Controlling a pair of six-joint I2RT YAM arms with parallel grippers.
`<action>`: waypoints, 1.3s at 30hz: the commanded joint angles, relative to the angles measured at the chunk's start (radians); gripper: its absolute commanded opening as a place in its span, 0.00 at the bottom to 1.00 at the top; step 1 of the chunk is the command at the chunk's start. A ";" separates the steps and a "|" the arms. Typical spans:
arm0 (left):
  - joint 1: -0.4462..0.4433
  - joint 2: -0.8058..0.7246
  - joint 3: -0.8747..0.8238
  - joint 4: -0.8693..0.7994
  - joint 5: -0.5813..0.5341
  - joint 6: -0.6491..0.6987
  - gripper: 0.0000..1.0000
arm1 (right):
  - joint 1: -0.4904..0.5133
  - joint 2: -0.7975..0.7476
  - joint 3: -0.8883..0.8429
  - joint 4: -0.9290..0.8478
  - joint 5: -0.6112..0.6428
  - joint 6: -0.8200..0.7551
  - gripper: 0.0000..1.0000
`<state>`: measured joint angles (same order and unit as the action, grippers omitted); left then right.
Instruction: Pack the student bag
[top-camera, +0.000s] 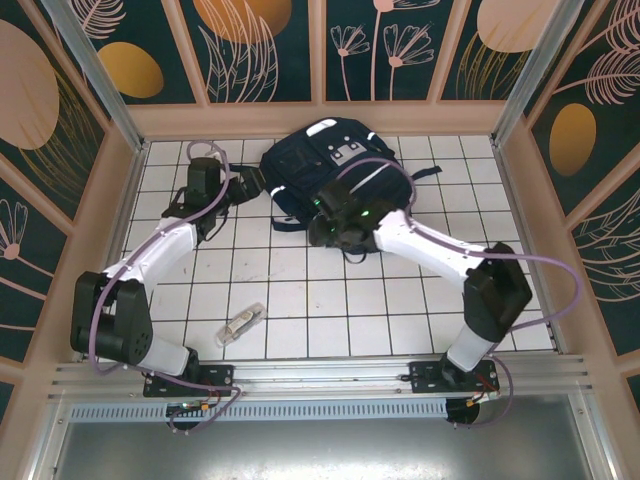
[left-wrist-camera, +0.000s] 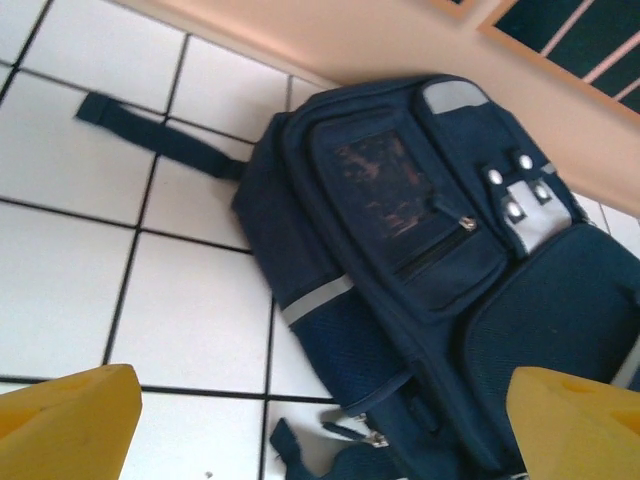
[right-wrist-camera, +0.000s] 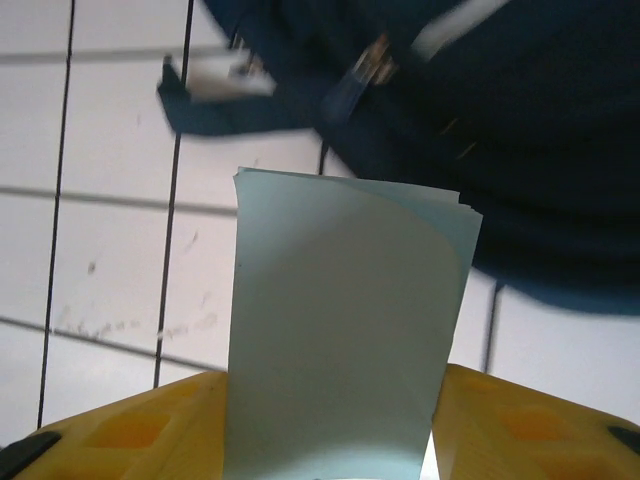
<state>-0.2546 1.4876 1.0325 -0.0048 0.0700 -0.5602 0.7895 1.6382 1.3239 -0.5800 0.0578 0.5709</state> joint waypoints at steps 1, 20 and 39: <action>-0.083 0.051 0.100 -0.013 0.008 0.069 0.92 | -0.109 -0.079 -0.019 0.042 -0.037 -0.116 0.53; -0.453 0.588 0.714 -0.398 0.041 0.509 0.86 | -0.758 -0.299 -0.298 0.216 -0.217 -0.209 0.53; -0.477 0.745 0.873 -0.439 -0.227 0.567 0.59 | -0.798 -0.377 -0.359 0.243 -0.306 -0.206 0.46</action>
<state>-0.7460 2.2177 1.8652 -0.4332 -0.0689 -0.0032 -0.0032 1.2945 0.9844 -0.3691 -0.2192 0.3721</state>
